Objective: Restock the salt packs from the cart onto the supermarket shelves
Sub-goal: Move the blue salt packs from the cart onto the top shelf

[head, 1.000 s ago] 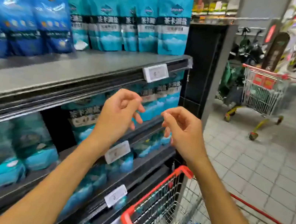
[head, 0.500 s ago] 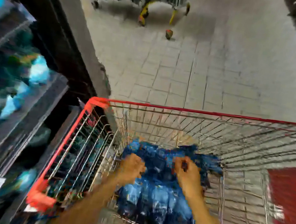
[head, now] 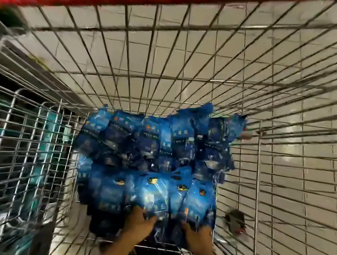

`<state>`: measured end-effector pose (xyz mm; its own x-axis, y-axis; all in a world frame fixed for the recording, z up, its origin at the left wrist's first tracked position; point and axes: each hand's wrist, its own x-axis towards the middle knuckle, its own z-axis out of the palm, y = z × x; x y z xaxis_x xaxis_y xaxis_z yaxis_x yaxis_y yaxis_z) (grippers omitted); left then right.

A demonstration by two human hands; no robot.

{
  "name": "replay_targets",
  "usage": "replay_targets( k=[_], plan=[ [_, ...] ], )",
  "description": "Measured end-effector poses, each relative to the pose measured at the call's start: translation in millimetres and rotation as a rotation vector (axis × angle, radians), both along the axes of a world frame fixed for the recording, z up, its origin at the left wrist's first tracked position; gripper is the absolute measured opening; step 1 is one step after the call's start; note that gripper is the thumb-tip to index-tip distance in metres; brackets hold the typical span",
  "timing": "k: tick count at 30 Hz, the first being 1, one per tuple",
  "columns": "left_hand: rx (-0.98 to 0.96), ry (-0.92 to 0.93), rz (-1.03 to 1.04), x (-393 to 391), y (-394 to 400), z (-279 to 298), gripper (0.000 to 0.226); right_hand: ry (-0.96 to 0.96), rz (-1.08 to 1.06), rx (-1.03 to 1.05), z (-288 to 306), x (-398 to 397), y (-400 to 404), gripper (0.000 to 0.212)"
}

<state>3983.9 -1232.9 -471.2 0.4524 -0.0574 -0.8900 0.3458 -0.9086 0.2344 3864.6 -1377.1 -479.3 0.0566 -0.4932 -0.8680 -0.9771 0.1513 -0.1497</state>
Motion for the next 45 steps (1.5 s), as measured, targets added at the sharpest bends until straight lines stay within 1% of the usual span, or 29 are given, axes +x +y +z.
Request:
replay_targets(
  k=[2,4,5,6,7,8,9,10,11,13,14,15,16,18,20,22,23,24,25,28,31,33,35,37,40,43,45],
  plan=[
    [0.049,-0.009,0.047,-18,-10,-24,0.046,-0.014,-0.061,0.007,-21,-3,0,0.071],
    [0.105,-0.093,0.122,-27,-18,-34,0.06,-0.055,-0.098,-0.029,-40,-9,-1,0.057],
    [0.138,-0.151,0.132,-30,-22,-33,0.065,-0.105,-0.164,-0.035,-44,-10,-1,0.047],
    [0.19,-0.214,0.108,-34,-25,-35,0.069,-0.145,-0.231,-0.038,-51,-12,-1,0.043],
    [0.247,-0.261,0.075,-37,-28,-34,0.073,-0.19,-0.296,-0.044,-55,-11,-1,0.046],
    [0.288,-0.292,0.091,-40,-31,-32,0.077,-0.238,-0.346,-0.032,-62,-15,-1,0.053],
    [0.292,-0.307,0.13,-42,-34,-32,0.08,-0.274,-0.4,-0.022,-65,-16,-1,0.059],
    [0.284,-0.306,0.179,-42,-37,-34,0.083,-0.281,-0.408,-0.025,-67,-17,-1,0.064],
    [0.285,-0.273,0.192,-42,-40,-35,0.085,-0.275,-0.412,-0.031,-67,-18,0,0.067],
    [0.367,-0.187,0.114,-41,-44,-38,0.088,-0.216,-0.398,-0.03,-62,-20,0,0.074],
    [0.403,-0.165,0.072,-41,-45,-40,0.087,-0.189,-0.386,0.001,-59,-22,-1,0.075],
    [0.408,-0.169,0.042,-41,-47,-41,0.08,-0.174,-0.384,0.048,-56,-23,0,0.074],
    [0.373,-0.192,0.041,-43,-47,-41,0.069,-0.186,-0.391,0.084,-53,-25,-1,0.069],
    [0.232,-0.215,0.15,-45,-44,-42,0.042,-0.256,-0.412,0.083,-48,-27,-1,0.05],
    [0.076,-0.161,0.256,-43,-37,-40,0.033,-0.319,-0.418,0.083,-35,-26,0,0.039],
    [-0.047,-0.132,0.346,-34,-29,-29,0.025,-0.363,-0.434,0.117,-17,-23,-1,0.036],
    [-0.099,-0.119,0.41,-28,-24,-20,0.02,-0.382,-0.446,0.131,-6,-20,-3,0.036],
    [-0.145,-0.107,0.46,-21,-20,-9,0.02,-0.413,-0.463,0.15,4,-18,-4,0.036],
    [-0.179,-0.103,0.492,-15,-15,1,0.025,-0.441,-0.474,0.165,14,-15,-6,0.037],
    [-0.266,-0.067,0.539,10,2,44,0.054,-0.518,-0.395,0.178,58,3,-6,0.037],
    [-0.267,-0.065,0.53,35,19,94,0.082,-0.592,-0.305,0.18,108,21,-2,0.042],
    [-0.311,-0.112,0.548,53,32,134,0.09,-0.647,-0.246,0.183,148,35,3,0.053],
    [-0.37,-0.153,0.603,69,43,172,0.09,-0.687,-0.194,0.188,183,46,8,0.068],
    [-0.408,-0.216,0.645,82,60,213,0.085,-0.733,-0.175,0.175,218,58,16,0.077],
    [-0.467,-0.348,0.661,96,87,268,0.066,-0.77,-0.179,0.138,268,76,32,0.081],
    [-0.566,-0.485,0.707,101,120,334,0.047,-0.901,-0.153,0.072,329,96,59,0.084],
    [-0.642,-0.561,0.724,101,139,378,0.035,-0.989,-0.107,0.077,368,108,78,0.087]
  ],
)
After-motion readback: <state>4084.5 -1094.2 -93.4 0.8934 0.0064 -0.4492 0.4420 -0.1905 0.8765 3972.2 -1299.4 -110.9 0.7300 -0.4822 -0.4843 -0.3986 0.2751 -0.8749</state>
